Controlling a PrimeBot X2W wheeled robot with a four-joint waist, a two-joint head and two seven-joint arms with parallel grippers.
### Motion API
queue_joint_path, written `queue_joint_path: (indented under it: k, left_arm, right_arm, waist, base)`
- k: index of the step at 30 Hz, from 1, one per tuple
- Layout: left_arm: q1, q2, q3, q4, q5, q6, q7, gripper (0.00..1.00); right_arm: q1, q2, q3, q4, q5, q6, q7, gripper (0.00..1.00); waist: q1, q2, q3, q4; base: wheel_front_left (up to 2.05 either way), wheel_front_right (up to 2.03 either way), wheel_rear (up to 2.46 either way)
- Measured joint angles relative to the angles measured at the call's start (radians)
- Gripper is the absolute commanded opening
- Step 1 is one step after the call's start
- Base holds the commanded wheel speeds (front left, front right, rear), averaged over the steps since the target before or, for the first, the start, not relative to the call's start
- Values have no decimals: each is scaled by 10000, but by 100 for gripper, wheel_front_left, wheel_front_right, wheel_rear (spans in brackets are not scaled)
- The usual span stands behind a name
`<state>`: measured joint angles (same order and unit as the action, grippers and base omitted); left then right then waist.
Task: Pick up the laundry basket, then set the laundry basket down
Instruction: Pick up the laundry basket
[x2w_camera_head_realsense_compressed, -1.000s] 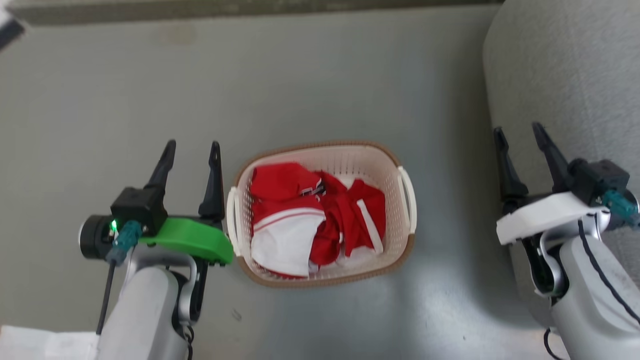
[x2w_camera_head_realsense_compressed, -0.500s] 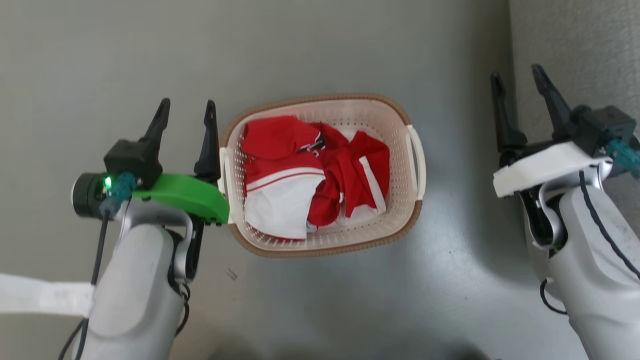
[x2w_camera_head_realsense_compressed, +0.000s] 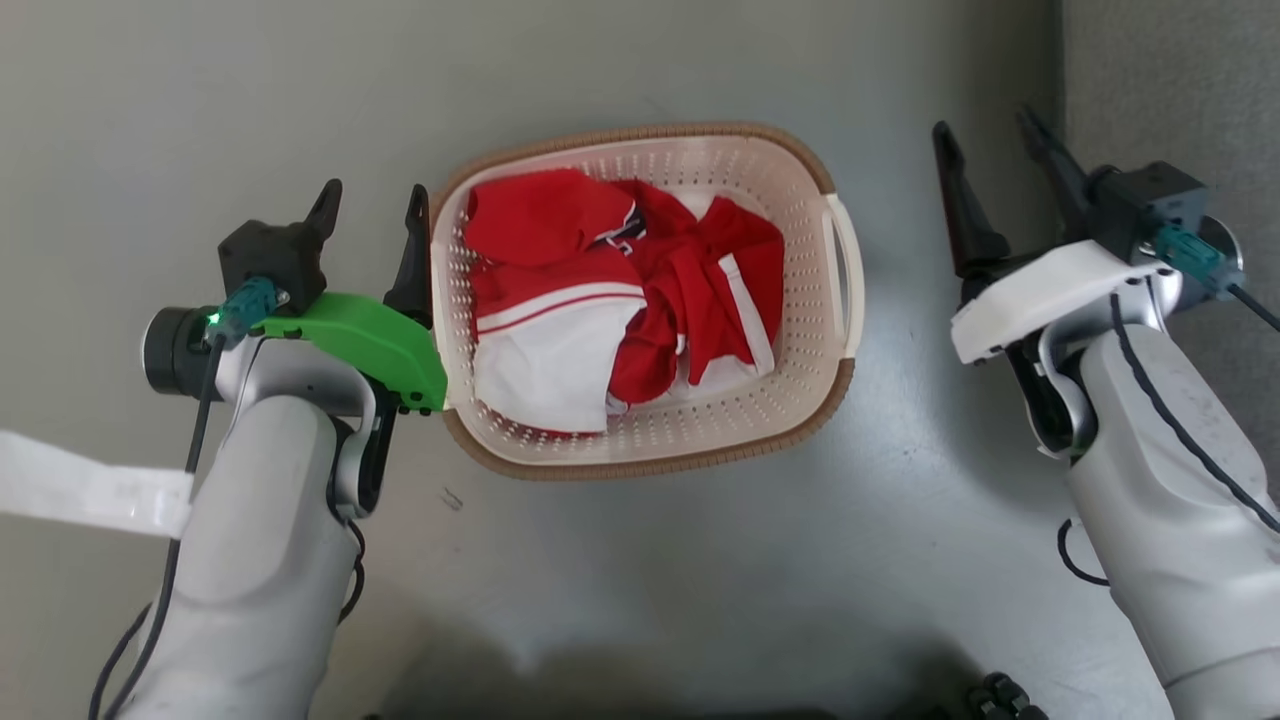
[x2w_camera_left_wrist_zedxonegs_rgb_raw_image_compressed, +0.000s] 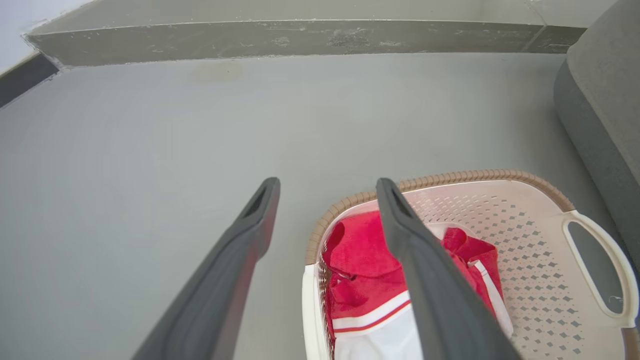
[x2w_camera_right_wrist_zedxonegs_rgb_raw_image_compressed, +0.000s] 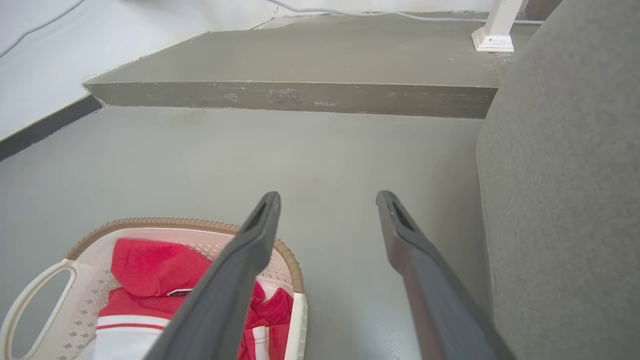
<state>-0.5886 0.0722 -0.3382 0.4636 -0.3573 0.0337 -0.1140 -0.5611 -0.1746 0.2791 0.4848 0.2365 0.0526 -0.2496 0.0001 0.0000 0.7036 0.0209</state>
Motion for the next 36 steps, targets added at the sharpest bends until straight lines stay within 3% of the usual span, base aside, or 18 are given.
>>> queue_joint_path:
  k: [7, 36]
  left_arm:
    - [-525, -52, -107, 999, -27, -313, 92, 100]
    - [-1882, -255, -134, 4408, -495, -871, 255, 100]
  right_arm:
    - [-462, 253, 311, 765, -92, 105, 38, 100]
    - [-1694, 836, 968, 3574, -148, 433, 36, 100]
  waist:
    - [0, 0, 557, -16]
    - [-1, 0, 2103, -276]
  base:
    - [0, 0, 0]
    - [0, 0, 0]
